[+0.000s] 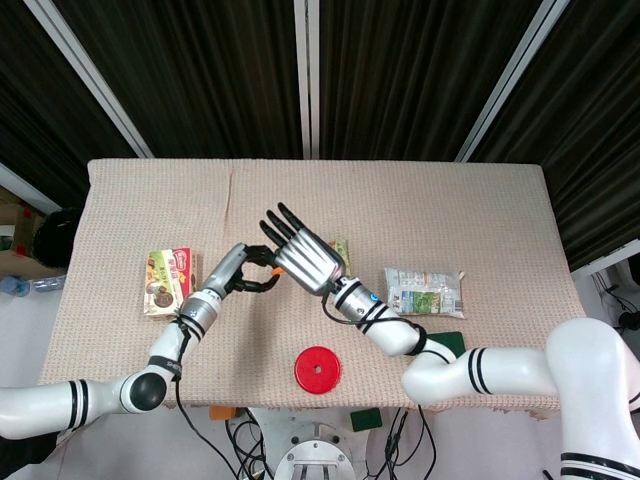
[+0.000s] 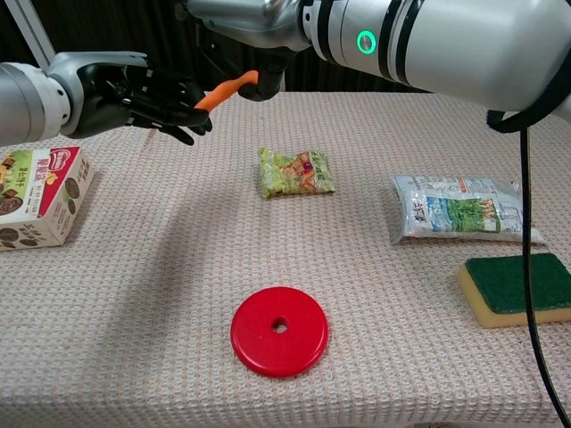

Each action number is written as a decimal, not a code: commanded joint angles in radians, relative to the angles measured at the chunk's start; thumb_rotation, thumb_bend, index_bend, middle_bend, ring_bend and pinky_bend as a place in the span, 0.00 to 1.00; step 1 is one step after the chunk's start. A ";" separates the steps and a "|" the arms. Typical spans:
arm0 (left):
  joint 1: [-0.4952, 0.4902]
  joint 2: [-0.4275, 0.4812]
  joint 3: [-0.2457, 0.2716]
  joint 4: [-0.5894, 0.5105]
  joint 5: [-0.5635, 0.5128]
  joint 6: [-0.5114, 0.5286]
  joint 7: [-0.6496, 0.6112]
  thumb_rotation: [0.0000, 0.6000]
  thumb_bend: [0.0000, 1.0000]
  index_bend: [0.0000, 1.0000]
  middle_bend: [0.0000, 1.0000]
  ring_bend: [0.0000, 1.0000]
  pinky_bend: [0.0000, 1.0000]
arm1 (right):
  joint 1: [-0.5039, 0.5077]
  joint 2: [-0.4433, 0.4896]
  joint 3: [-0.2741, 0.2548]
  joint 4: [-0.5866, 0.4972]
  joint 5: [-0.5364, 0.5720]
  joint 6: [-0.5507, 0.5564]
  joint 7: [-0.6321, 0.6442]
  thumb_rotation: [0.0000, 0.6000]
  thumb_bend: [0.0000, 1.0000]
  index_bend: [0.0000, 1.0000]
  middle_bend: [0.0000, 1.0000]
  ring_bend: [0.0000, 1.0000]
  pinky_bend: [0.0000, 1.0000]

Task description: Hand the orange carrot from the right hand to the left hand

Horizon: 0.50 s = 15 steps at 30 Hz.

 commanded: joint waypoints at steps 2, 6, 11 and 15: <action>0.000 0.001 0.000 0.002 -0.002 -0.003 -0.005 1.00 0.36 0.57 0.50 0.35 0.31 | 0.000 0.001 0.000 -0.001 -0.001 0.001 0.001 1.00 0.36 0.64 0.06 0.00 0.00; 0.000 0.004 0.001 0.001 0.000 -0.009 -0.007 1.00 0.38 0.58 0.51 0.35 0.31 | 0.000 0.002 -0.002 -0.001 0.000 0.003 0.000 1.00 0.36 0.64 0.06 0.00 0.00; 0.001 0.011 0.000 -0.003 0.003 -0.013 -0.014 1.00 0.39 0.61 0.54 0.36 0.32 | -0.001 0.006 -0.002 -0.004 0.001 0.006 0.000 1.00 0.36 0.64 0.06 0.00 0.00; 0.004 0.024 -0.004 -0.005 0.008 -0.022 -0.025 1.00 0.40 0.63 0.56 0.38 0.34 | -0.004 0.013 -0.002 -0.008 0.003 0.008 0.005 1.00 0.36 0.64 0.06 0.00 0.00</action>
